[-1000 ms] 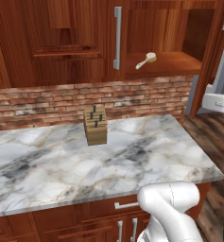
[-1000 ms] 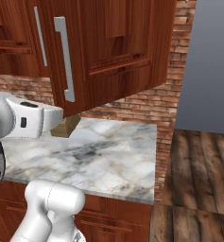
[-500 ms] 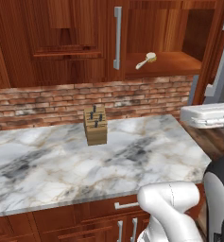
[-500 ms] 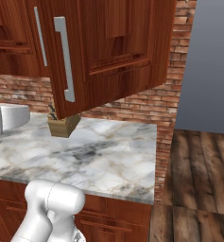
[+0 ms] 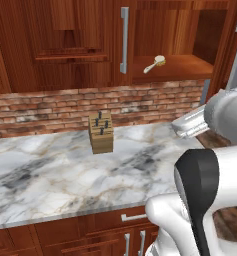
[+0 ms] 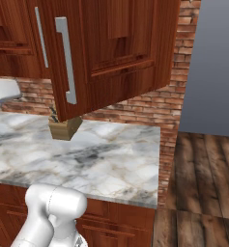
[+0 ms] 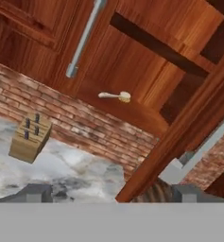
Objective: Open the cabinet. Pick the dish brush and place it next to the sink. Then close the cabinet.
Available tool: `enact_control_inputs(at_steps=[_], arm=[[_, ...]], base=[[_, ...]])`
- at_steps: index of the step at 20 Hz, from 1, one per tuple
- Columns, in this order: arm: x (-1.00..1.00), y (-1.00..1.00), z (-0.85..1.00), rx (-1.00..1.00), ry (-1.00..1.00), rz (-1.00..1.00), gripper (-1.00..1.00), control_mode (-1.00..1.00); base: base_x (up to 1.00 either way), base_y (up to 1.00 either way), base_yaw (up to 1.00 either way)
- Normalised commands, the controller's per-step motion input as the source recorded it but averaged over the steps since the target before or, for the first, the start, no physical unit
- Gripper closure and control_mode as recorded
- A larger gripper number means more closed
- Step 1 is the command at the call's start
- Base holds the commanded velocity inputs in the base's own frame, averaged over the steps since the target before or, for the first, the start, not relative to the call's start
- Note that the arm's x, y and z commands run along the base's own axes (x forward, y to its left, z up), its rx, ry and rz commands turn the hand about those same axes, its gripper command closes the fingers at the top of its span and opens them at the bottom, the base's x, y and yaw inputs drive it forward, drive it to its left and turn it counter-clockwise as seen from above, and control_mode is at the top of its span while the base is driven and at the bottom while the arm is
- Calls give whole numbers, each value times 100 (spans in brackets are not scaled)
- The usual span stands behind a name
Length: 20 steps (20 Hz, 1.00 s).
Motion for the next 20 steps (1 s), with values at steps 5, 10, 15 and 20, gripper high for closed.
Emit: enact_control_inputs(at_steps=[5, 10, 15, 20], arm=[[28, 0, 0, -47, 5, 0, -100, -100], [12, 0, 0, -40, 0, 0, -100, -100], [5, 0, 2, -30, 12, -1, -100, -100], [0, 0, 8, -20, 18, -14, -100, -100]], base=[[0, 0, 0], [0, 0, 0], [0, 0, 0], [0, 0, 0]])
